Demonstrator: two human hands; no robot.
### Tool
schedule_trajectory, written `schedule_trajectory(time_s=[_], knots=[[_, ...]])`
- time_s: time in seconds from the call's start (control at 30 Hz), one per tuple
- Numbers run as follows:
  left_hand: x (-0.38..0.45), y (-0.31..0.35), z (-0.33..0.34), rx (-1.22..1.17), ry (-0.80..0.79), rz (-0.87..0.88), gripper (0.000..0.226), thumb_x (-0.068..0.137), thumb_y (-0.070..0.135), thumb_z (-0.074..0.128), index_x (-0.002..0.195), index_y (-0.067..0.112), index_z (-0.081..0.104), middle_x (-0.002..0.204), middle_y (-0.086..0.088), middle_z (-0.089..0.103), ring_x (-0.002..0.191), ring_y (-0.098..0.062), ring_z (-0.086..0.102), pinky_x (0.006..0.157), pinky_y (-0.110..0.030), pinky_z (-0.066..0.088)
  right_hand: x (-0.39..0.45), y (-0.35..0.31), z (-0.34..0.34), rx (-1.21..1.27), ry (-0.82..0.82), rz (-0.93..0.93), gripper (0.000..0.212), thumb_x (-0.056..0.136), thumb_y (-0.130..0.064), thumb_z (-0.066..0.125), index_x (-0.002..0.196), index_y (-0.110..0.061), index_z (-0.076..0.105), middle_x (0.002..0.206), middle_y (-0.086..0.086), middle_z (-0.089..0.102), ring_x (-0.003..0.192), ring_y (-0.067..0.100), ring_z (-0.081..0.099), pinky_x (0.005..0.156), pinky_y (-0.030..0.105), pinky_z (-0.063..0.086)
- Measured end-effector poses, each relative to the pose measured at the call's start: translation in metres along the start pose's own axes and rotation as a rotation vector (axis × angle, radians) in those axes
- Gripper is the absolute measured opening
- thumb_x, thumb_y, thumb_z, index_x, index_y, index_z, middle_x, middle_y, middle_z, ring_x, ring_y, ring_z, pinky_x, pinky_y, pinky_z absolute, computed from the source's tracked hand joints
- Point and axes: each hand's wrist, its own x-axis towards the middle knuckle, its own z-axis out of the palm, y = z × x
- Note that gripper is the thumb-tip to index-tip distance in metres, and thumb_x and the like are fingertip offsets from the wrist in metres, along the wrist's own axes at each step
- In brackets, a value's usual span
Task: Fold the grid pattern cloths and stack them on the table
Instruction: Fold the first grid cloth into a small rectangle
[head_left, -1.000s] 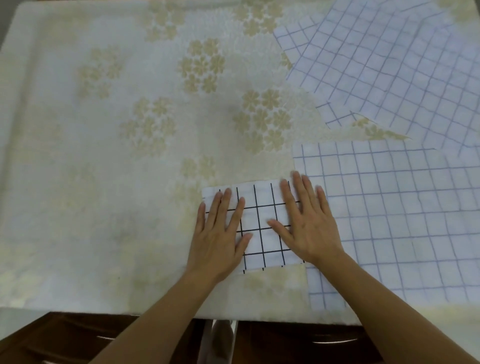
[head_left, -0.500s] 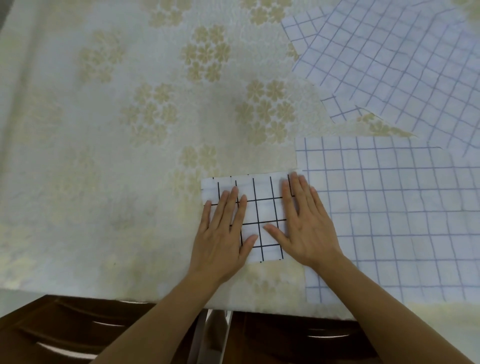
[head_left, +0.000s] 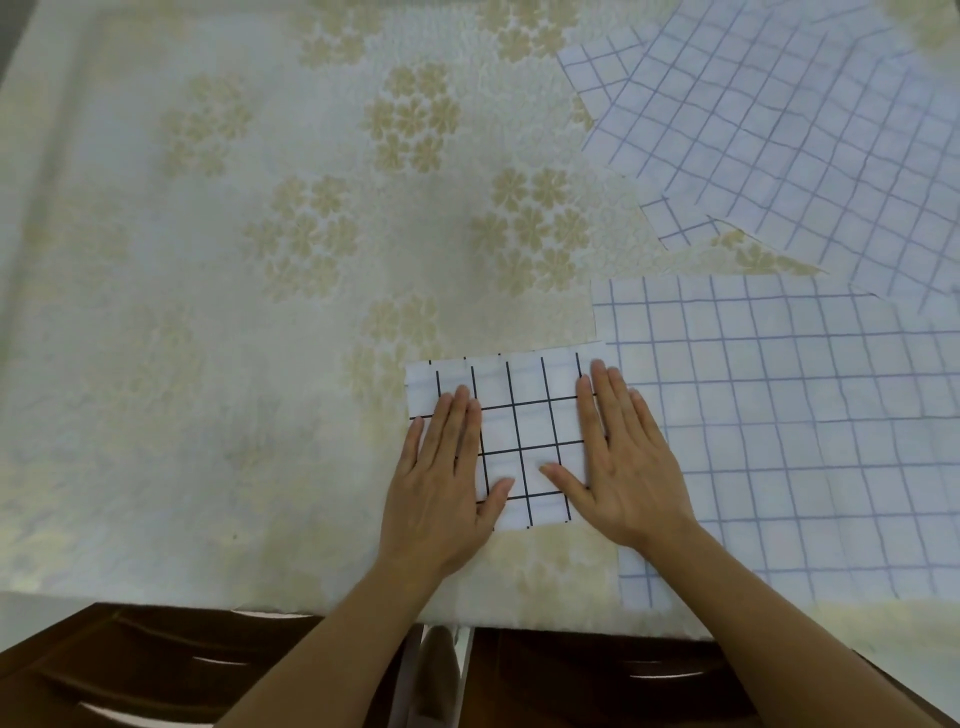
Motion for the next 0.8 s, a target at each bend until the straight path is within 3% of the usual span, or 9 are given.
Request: schedule_trajectory(time_s=[0.17, 0.3, 0.4, 0.5, 0.63, 0.8], knots=[[0.0, 0.0, -0.004, -0.02, -0.006, 0.015, 0.081, 0.099, 0.06, 0.024, 0.157, 0.006, 0.005, 0.166, -0.009, -0.003, 0.153, -0.021, -0.002, 0.122, -0.046, 0.014, -0.001, -0.003, -0.008, -0.018, -0.028, 0.021, 0.093, 0.098, -0.071, 0.019, 0.157, -0.001, 0.0, 0.166, 0.017, -0.007, 0.154, 0.028, -0.005, 0.123, 0.049, 0.019], [0.006, -0.005, -0.021, -0.069, -0.007, 0.066, 0.075, 0.099, 0.057, 0.024, 0.158, 0.013, 0.009, 0.166, -0.004, 0.002, 0.153, -0.019, 0.0, 0.122, -0.044, 0.009, -0.016, -0.01, -0.024, 0.057, 0.087, 0.115, 0.086, 0.099, -0.06, 0.039, 0.158, -0.003, 0.01, 0.166, 0.014, 0.008, 0.154, 0.025, 0.005, 0.124, 0.044, 0.016], [0.02, -0.007, -0.037, -0.084, -0.01, 0.293, 0.066, 0.101, 0.045, 0.029, 0.157, 0.012, 0.02, 0.164, -0.004, 0.016, 0.153, -0.019, 0.011, 0.123, -0.043, 0.012, -0.036, -0.018, -0.028, 0.082, 0.121, 0.208, 0.077, 0.101, -0.052, 0.041, 0.157, -0.004, 0.019, 0.163, 0.015, 0.02, 0.152, 0.027, 0.018, 0.122, 0.043, 0.024], [0.036, -0.004, -0.052, -0.061, -0.007, 0.57, 0.056, 0.098, 0.033, 0.035, 0.149, 0.011, 0.041, 0.155, -0.005, 0.04, 0.146, -0.02, 0.032, 0.12, -0.044, 0.027, -0.05, -0.029, -0.028, 0.094, 0.141, 0.329, 0.067, 0.101, -0.045, 0.043, 0.152, -0.003, 0.032, 0.156, 0.018, 0.037, 0.146, 0.031, 0.033, 0.114, 0.049, 0.039], [0.067, 0.007, -0.063, 0.044, -0.02, 0.841, 0.051, 0.092, 0.028, 0.049, 0.141, 0.013, 0.051, 0.147, -0.005, 0.05, 0.138, -0.022, 0.044, 0.116, -0.044, 0.033, -0.06, -0.042, -0.028, 0.116, 0.188, 0.453, 0.062, 0.1, -0.041, 0.043, 0.148, -0.003, 0.041, 0.152, 0.017, 0.043, 0.143, 0.031, 0.039, 0.118, 0.043, 0.031], [0.112, 0.029, -0.064, 0.184, -0.03, 1.105, 0.053, 0.084, 0.021, 0.06, 0.136, 0.01, 0.054, 0.14, -0.009, 0.056, 0.131, -0.026, 0.051, 0.111, -0.048, 0.04, -0.06, -0.048, -0.02, 0.194, 0.203, 0.549, 0.059, 0.103, -0.042, 0.034, 0.145, -0.003, 0.046, 0.151, 0.019, 0.045, 0.143, 0.032, 0.039, 0.115, 0.046, 0.037]])
